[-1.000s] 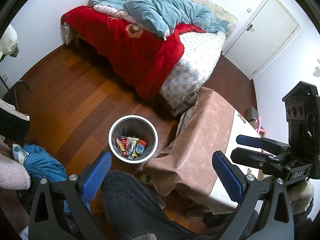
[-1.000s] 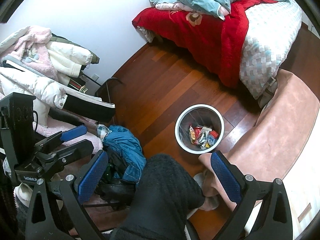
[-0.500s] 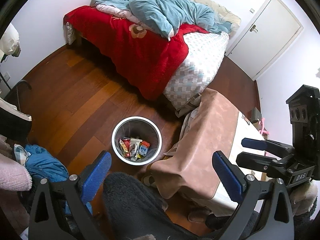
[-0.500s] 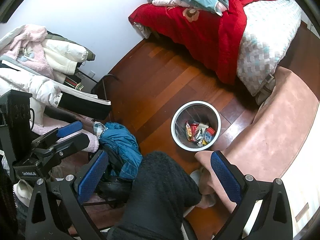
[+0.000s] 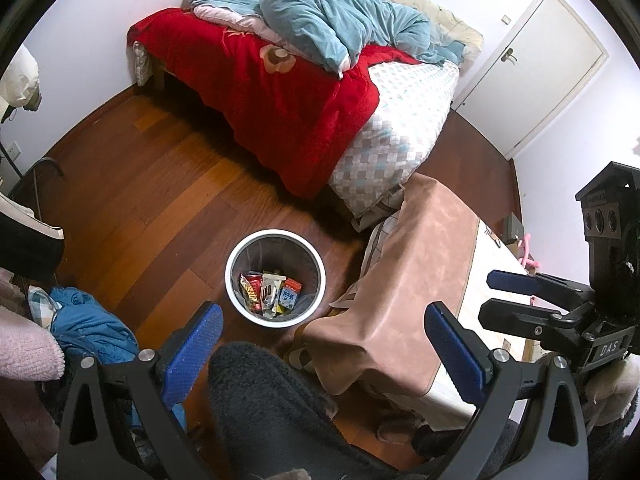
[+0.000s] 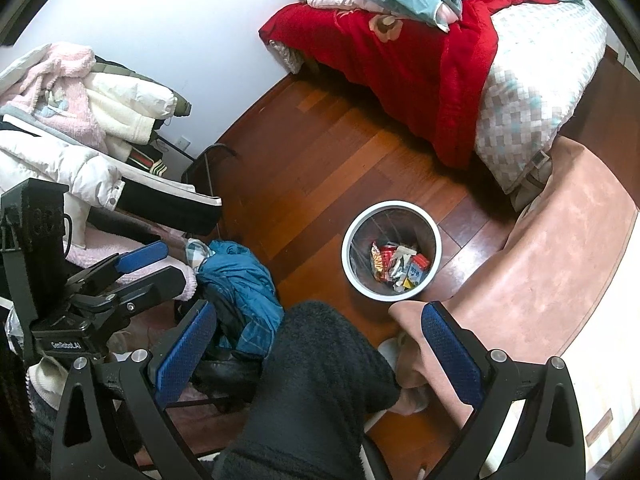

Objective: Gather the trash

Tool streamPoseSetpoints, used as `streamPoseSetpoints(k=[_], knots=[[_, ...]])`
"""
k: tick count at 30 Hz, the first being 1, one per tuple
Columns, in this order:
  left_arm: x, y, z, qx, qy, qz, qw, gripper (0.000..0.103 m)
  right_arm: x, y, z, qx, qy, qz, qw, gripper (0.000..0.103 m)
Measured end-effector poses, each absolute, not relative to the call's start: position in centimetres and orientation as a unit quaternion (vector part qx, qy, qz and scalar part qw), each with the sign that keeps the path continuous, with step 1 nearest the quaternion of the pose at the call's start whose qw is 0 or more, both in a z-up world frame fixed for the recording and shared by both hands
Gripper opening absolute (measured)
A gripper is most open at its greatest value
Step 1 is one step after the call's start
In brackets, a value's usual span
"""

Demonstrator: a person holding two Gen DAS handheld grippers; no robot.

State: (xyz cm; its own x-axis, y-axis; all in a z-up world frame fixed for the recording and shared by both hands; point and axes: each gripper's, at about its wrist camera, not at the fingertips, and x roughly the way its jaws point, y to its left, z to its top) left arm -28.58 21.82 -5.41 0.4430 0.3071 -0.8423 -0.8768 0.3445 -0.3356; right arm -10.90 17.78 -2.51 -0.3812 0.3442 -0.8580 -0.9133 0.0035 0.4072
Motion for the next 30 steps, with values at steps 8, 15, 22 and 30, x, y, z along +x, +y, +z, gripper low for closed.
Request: streamPoseSetpoints(k=[8,15,22,30], knots=[[-28.77,21.99,-5.41,-0.413,0.346,0.397,0.743,0.103,-10.85,17.71,-2.52,-0.277,0.519,0.651,0.479,0.103],[-28.99,21.82,-5.44,-0.415,0.344,0.399,0.742,0.103,-11.13,17.80,-2.71,-0.279,0.519,0.650,0.480,0.103],[-29.19,21.61,-5.49,-0.414,0.343,0.401,0.742,0.103,-11.27,17.76,-2.91,-0.280,0.518,0.651,0.479,0.103],[-29.34,21.65,-5.44,-0.414,0.340,0.399,0.744,0.103,-11.28,17.85,-2.95,-0.282,0.518,0.650,0.479,0.103]])
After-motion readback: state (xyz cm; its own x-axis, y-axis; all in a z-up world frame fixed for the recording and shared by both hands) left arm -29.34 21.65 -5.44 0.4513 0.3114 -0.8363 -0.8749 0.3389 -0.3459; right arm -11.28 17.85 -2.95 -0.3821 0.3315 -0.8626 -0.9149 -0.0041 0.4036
